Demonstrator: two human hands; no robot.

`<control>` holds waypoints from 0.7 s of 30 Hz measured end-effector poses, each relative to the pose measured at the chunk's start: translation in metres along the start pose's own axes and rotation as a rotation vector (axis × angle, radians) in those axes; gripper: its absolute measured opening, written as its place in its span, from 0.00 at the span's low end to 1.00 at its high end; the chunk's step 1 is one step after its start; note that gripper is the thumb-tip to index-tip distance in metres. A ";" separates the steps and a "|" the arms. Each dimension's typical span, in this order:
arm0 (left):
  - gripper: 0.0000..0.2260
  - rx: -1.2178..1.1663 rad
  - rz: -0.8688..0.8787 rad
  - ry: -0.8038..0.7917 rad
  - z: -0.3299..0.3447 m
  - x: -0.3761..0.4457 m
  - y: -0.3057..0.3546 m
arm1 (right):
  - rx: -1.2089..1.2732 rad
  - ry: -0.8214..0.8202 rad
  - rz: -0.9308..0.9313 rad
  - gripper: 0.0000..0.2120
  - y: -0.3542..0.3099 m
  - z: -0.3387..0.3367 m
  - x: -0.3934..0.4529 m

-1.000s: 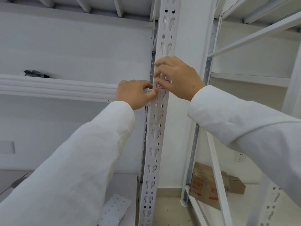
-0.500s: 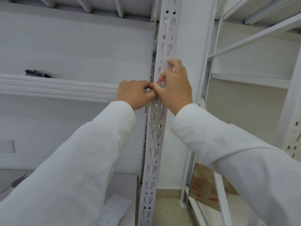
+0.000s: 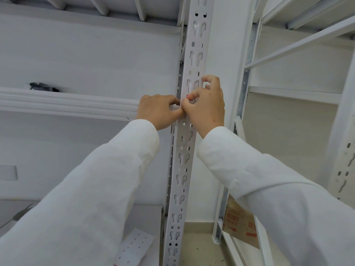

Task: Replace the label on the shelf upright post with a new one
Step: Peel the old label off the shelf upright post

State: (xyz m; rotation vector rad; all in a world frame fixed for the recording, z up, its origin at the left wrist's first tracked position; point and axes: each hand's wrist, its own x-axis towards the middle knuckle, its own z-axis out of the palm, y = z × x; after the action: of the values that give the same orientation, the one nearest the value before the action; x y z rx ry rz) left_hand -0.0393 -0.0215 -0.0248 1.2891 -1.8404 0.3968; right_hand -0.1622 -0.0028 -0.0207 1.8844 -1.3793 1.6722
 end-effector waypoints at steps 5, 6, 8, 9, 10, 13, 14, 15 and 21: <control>0.18 0.006 -0.010 0.004 0.001 0.000 0.000 | 0.014 -0.010 -0.021 0.06 0.003 -0.002 0.000; 0.17 0.004 -0.010 0.007 0.001 0.000 0.000 | 0.021 -0.015 -0.027 0.06 0.003 -0.002 -0.001; 0.14 0.002 -0.009 0.015 0.001 0.001 0.000 | 0.026 -0.015 -0.032 0.06 0.004 -0.003 -0.001; 0.15 0.003 -0.008 0.018 0.001 0.001 0.000 | 0.020 -0.010 -0.032 0.06 0.005 -0.004 -0.001; 0.16 0.008 -0.009 0.019 0.002 0.000 0.000 | 0.007 -0.008 -0.031 0.06 0.005 -0.004 -0.001; 0.15 0.013 -0.012 0.011 0.001 0.001 0.000 | -0.019 -0.002 -0.026 0.06 0.005 -0.006 -0.001; 0.15 0.017 -0.010 0.012 0.001 0.001 0.000 | -0.017 0.001 -0.028 0.06 0.005 -0.006 -0.001; 0.15 0.018 -0.009 0.015 0.002 0.001 0.000 | -0.016 0.001 -0.033 0.06 0.005 -0.007 -0.001; 0.15 0.020 -0.007 0.017 0.002 0.000 0.000 | -0.013 -0.005 -0.065 0.05 0.009 -0.008 -0.001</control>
State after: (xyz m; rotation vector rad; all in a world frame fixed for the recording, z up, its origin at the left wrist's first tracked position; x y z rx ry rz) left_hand -0.0399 -0.0231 -0.0258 1.3011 -1.8213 0.4219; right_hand -0.1740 -0.0009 -0.0221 1.9069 -1.3128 1.6244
